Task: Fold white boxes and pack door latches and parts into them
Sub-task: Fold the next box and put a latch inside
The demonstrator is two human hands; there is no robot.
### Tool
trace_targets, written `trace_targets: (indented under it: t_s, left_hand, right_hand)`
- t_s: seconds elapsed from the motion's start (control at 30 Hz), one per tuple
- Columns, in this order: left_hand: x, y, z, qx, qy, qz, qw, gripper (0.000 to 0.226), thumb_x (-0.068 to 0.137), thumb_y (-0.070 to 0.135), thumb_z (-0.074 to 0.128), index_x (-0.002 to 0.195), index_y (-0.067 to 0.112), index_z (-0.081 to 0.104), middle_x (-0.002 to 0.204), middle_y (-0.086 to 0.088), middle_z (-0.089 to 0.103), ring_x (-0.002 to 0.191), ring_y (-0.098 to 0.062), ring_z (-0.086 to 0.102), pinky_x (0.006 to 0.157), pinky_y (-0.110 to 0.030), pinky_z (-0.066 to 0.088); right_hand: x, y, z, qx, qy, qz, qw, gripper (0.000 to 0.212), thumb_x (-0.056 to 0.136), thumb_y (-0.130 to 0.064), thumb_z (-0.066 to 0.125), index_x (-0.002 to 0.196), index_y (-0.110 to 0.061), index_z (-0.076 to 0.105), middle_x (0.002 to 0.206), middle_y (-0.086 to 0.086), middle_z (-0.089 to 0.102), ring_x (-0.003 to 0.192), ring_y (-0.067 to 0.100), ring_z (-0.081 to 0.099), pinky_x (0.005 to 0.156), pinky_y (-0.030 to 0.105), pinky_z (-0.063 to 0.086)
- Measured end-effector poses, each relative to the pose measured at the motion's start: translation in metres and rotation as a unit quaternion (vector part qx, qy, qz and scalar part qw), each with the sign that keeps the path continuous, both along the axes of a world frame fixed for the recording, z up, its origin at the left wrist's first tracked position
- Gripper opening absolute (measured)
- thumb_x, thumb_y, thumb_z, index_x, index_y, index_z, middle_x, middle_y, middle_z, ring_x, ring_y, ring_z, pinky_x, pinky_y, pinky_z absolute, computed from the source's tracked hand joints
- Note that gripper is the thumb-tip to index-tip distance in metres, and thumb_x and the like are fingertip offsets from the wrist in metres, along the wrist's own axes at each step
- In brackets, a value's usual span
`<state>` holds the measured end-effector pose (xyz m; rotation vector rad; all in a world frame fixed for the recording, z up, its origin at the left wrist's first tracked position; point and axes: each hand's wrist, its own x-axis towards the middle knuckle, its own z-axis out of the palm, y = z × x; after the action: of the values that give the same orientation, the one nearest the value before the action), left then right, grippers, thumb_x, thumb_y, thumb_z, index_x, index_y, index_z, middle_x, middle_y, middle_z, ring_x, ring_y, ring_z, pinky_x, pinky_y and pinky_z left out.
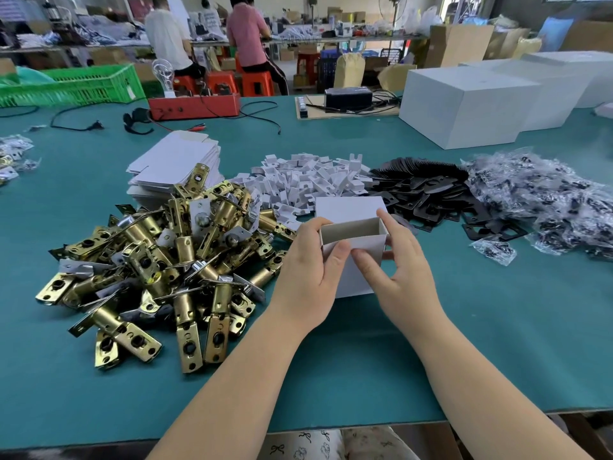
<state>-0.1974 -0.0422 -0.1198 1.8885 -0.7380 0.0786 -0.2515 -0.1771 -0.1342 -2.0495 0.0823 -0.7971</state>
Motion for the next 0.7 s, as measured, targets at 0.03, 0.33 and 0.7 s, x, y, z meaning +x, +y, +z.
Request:
trace_targets:
  t_s: [0.03,0.33,0.7]
  left_hand:
    - [0.0005,-0.0005,-0.0001,0.007,0.001,0.000,1.000,0.050,0.095,0.048,0.037,0.132,0.014,0.038,0.118,-0.006,0.053,0.110,-0.020,0.056,0.093,-0.043,0.047]
    - [0.0013,-0.0005,-0.0025,0.009,0.031,-0.014,0.999,0.059,0.091,0.049,0.034,0.142,0.019,0.030,0.120,-0.001,0.052,0.111,-0.018,0.049,0.098,-0.037,0.043]
    - [0.0053,0.0032,-0.0044,-0.023,0.054,-0.020,0.998,0.066,0.093,0.056,0.032,0.152,0.027,0.021,0.144,0.017,0.039,0.133,0.000,0.037,0.113,-0.035,0.034]
  right_hand:
    - [-0.0005,-0.0007,0.0006,0.005,0.012,0.000,1.000,0.061,0.084,-0.052,0.057,0.138,-0.038,0.031,0.118,-0.035,0.037,0.103,-0.020,0.039,0.082,-0.003,0.031]
    - [-0.0011,-0.0030,0.0011,0.032,0.008,-0.009,0.999,0.043,0.083,-0.043,0.059,0.121,-0.043,0.040,0.109,-0.033,0.046,0.101,-0.013,0.046,0.081,-0.001,0.033]
    - [-0.0009,-0.0065,-0.0009,0.013,0.024,-0.010,1.000,0.049,0.093,-0.030,0.054,0.140,-0.017,0.045,0.115,-0.030,0.043,0.102,-0.025,0.041,0.087,-0.002,0.030]
